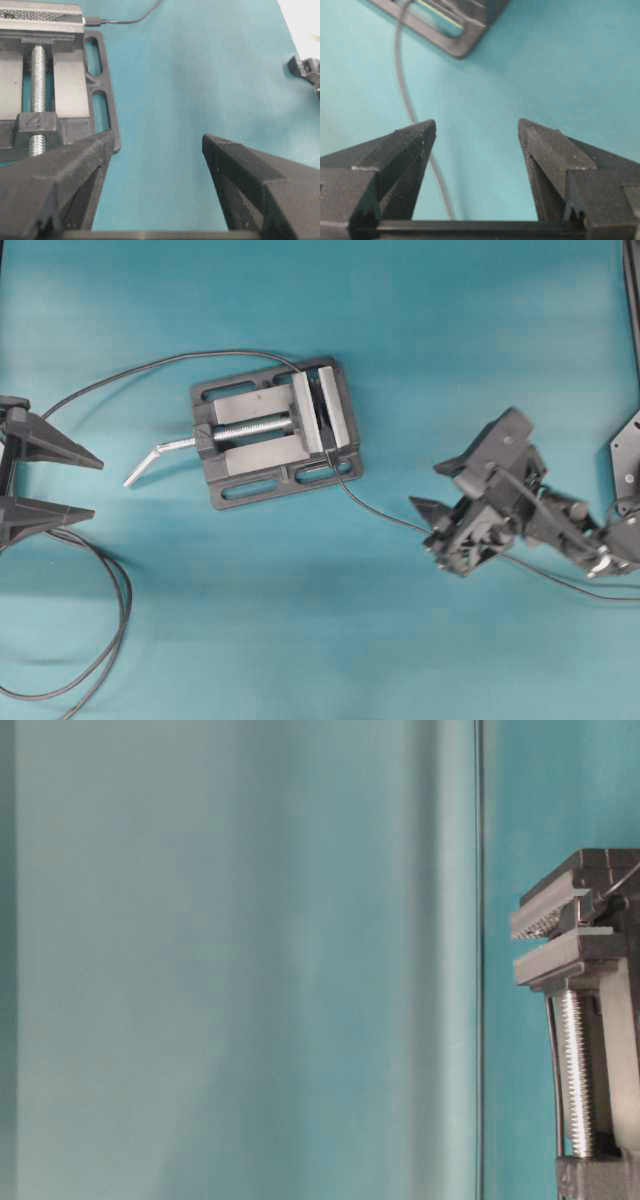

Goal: Insert the USB cable into the fixed female connector.

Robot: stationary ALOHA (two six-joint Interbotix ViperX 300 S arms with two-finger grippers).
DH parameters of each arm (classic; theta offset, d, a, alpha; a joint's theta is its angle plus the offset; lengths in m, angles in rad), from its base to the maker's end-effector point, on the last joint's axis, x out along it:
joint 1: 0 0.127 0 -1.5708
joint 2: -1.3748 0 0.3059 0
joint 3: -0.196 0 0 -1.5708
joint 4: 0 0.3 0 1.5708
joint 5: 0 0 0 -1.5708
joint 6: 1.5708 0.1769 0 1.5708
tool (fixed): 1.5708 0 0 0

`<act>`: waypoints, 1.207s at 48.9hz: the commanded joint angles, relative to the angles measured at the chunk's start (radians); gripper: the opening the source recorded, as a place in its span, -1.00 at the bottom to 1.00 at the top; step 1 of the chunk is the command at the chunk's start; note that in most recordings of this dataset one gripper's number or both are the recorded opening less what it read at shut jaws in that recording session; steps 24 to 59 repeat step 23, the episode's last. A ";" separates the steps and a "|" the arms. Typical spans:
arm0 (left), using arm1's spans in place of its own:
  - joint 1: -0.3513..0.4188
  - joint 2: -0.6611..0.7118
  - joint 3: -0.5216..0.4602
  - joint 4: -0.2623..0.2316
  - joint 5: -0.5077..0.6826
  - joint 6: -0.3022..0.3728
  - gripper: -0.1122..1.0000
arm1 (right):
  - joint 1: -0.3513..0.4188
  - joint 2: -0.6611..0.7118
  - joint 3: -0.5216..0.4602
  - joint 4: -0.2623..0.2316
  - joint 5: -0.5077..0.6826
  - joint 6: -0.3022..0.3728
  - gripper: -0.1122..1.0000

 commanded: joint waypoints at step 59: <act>0.003 0.003 0.060 0.005 -0.126 -0.003 0.74 | -0.067 -0.365 0.255 -0.189 0.109 -0.006 0.47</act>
